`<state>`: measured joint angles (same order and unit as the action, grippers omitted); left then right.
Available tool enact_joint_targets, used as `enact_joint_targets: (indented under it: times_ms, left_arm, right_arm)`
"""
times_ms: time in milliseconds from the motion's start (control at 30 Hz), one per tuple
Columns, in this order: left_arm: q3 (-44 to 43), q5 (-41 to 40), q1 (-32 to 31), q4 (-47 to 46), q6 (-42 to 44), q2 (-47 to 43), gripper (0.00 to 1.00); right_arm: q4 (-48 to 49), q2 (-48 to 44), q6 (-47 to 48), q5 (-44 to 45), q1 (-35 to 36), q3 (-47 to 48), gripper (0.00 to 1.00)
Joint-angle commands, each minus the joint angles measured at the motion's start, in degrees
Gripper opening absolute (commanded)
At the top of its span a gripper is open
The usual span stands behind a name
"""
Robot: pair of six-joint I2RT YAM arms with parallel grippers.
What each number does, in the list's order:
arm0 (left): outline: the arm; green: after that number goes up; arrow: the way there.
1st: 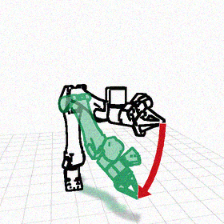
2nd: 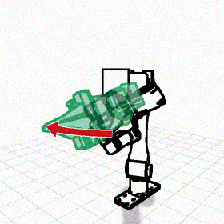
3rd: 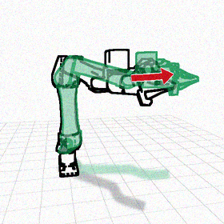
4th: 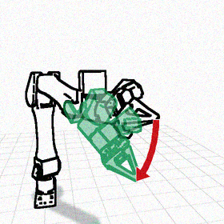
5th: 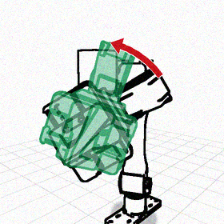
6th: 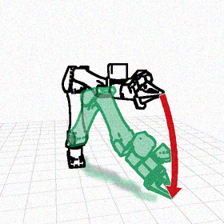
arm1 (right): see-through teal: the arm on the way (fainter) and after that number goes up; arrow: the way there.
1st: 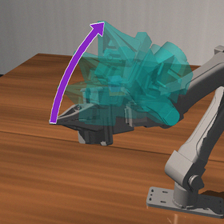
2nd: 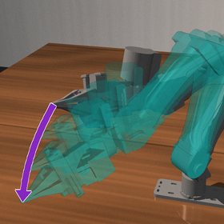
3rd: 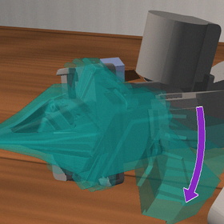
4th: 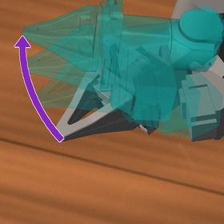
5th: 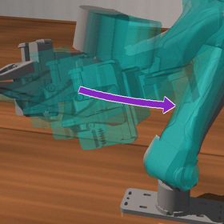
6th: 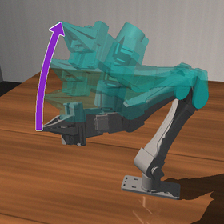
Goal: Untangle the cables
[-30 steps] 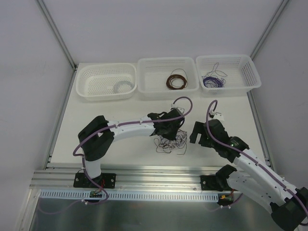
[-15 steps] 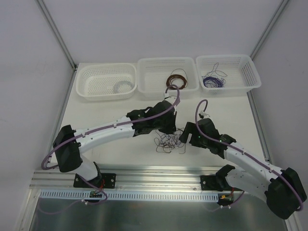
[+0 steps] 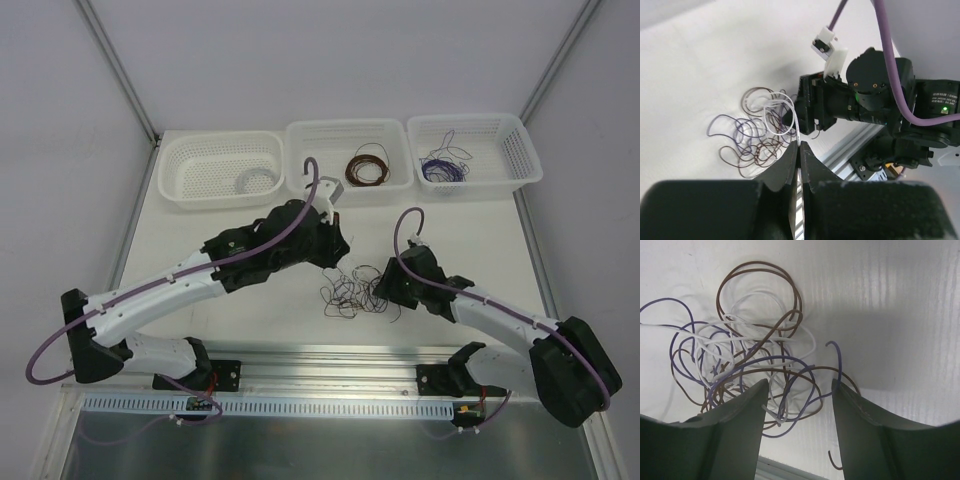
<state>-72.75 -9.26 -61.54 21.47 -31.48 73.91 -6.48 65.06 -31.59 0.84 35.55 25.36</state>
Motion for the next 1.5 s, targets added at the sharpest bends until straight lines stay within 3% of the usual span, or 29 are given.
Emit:
enact_joint_targets:
  times_ms: [0,167,400,633,933,1200,1367,1467]
  left_arm:
    - [-4.15,-6.81,0.28,4.52,4.67,-5.44,0.00]
    - [-8.46,-11.22,4.40,9.11,8.27,-10.88,0.00]
    - [-15.66,-9.98,14.60,13.50,12.14,-14.67,0.00]
    - [-24.36,-14.82,16.45,17.02,16.98,-14.41,0.00]
    - [-28.23,-22.73,17.42,18.78,21.46,-15.55,0.00]
    - [-30.87,-34.59,17.94,20.10,27.88,-15.81,0.00]
    - [-27.01,-33.38,18.56,20.45,25.53,-15.02,0.00]
    - [-22.88,-28.20,18.65,20.36,22.01,-15.11,0.00]
  right_arm:
    - [-0.27,-0.89,-1.19,-0.14,-0.74,-0.40,0.57]
    - [-4.76,-4.49,-0.40,2.32,-1.80,-0.49,0.56]
    - [-7.76,-6.17,0.04,2.94,-3.56,-0.76,0.55]
    - [-8.37,-5.03,0.13,2.06,-4.70,-0.67,0.55]
    - [-10.66,-5.20,0.57,1.88,-6.28,-0.49,0.54]
    - [-14.69,-8.80,2.94,0.30,-12.60,-0.40,0.50]
    - [-19.61,-11.35,7.23,0.83,-16.39,2.66,0.49]
    - [-22.87,-12.50,12.32,0.92,-15.52,7.31,0.55]
